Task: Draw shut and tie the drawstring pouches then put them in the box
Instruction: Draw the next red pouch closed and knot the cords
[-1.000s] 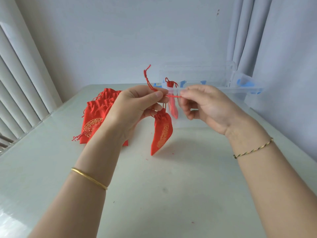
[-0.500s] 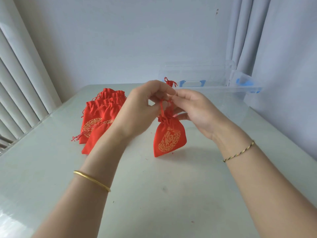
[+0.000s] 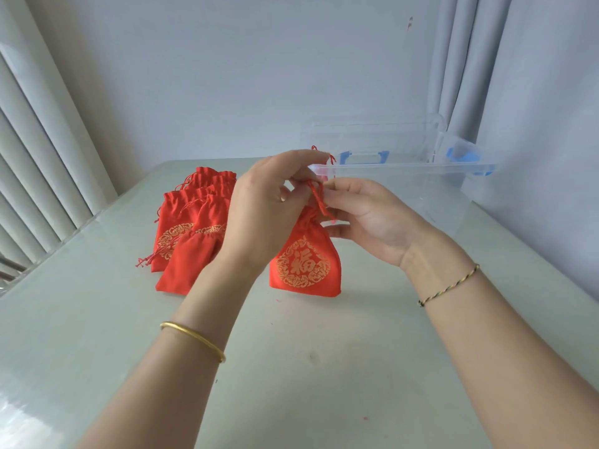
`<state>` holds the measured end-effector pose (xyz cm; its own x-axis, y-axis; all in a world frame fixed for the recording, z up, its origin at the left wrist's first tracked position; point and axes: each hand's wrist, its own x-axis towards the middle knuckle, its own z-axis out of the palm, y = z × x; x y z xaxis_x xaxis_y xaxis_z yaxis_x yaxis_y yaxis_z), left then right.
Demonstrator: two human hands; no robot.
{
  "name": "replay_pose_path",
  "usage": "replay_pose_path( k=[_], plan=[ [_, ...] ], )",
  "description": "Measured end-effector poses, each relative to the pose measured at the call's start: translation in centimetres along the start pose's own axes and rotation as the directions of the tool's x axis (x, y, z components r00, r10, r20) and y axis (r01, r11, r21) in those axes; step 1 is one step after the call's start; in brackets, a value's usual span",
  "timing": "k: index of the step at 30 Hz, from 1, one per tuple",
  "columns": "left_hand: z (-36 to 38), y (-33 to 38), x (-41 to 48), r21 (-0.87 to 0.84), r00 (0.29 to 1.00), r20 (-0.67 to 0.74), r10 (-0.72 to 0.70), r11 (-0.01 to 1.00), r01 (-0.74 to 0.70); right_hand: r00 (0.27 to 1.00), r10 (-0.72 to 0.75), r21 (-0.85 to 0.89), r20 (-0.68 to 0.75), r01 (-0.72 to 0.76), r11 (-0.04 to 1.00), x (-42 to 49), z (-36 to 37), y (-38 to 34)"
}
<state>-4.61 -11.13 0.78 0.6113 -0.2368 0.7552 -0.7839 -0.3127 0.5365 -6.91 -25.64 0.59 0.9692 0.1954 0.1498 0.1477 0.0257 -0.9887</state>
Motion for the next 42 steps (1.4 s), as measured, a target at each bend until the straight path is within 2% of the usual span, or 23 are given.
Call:
replay_pose_path(
  k=[5, 8, 13, 18, 21, 23, 24, 28, 30, 32, 34, 35, 39, 42],
  plan=[
    [-0.1, -1.1, 0.2, -0.111, 0.993, 0.035, -0.114, 0.987, 0.117, 0.986, -0.029, -0.024, -0.164, 0.026, 0.999, 0.2, -0.4, -0.1],
    [-0.4, -1.4, 0.4, -0.184, 0.972, 0.064, -0.226, 0.955, 0.234, 0.968, -0.021, -0.02, -0.251, 0.016, 1.0, 0.2, -1.0, -0.2],
    [-1.1, -2.2, 0.6, -0.129, 0.923, 0.13, -0.363, 0.917, 0.378, 0.925, 0.044, -0.007, -0.378, -0.051, 0.999, 0.1, -2.3, -0.2],
    [-1.6, -2.7, 0.6, -0.034, 0.885, 0.195, -0.422, 0.899, 0.437, 0.927, 0.189, 0.326, -0.325, -0.078, 0.942, 0.2, -2.9, 0.1],
    [-1.5, -2.8, 0.4, -0.047, 0.849, 0.218, -0.482, 0.863, 0.502, 0.964, 0.173, 0.597, -0.204, -0.018, 0.802, 0.4, -2.3, 0.4],
    [-1.5, -2.8, 0.3, -0.082, 0.823, 0.215, -0.526, 0.83, 0.552, 0.975, 0.138, 0.688, -0.174, 0.02, 0.725, 0.6, -2.0, 0.6],
    [-1.5, -2.9, 0.4, -0.109, 0.812, 0.196, -0.549, 0.811, 0.575, 0.969, 0.144, 0.68, -0.2, 0.031, 0.732, 0.7, -1.9, 0.8],
    [-1.7, -3.2, 0.8, -0.235, 0.813, 0.108, -0.573, 0.78, 0.58, 0.921, 0.158, 0.472, -0.355, 0.03, 0.881, 1.1, -1.9, 1.8],
    [-1.4, -2.8, 0.7, -0.389, 0.815, 0.16, -0.557, 0.723, 0.571, 0.9, 0.139, 0.354, -0.414, 0.018, 0.935, 1.2, -1.7, 2.3],
    [-0.9, -2.3, 0.5, -0.577, 0.813, 0.249, -0.526, 0.594, 0.561, 0.887, 0.123, 0.266, -0.445, -0.001, 0.964, 1.2, -1.5, 2.4],
    [-0.5, -2.0, 0.3, -0.646, 0.805, 0.314, -0.503, 0.508, 0.57, 0.888, 0.127, 0.255, -0.441, -0.011, 0.967, 1.1, -1.5, 2.2],
    [-0.4, -1.9, 0.3, -0.614, 0.802, 0.326, -0.5, 0.533, 0.582, 0.893, 0.125, 0.259, -0.432, -0.009, 0.966, 1.0, -1.5, 2.0],
    [-0.4, -1.9, 0.1, -0.306, 0.803, 0.378, -0.462, 0.756, 0.579, 0.921, 0.032, 0.215, -0.387, 0.056, 0.975, 0.7, -1.2, 0.7],
    [-0.4, -1.1, 0.0, -0.133, 0.779, 0.462, -0.423, 0.836, 0.533, 0.934, -0.053, 0.119, -0.354, 0.101, 0.988, 0.6, -0.5, 0.0]
  ],
)
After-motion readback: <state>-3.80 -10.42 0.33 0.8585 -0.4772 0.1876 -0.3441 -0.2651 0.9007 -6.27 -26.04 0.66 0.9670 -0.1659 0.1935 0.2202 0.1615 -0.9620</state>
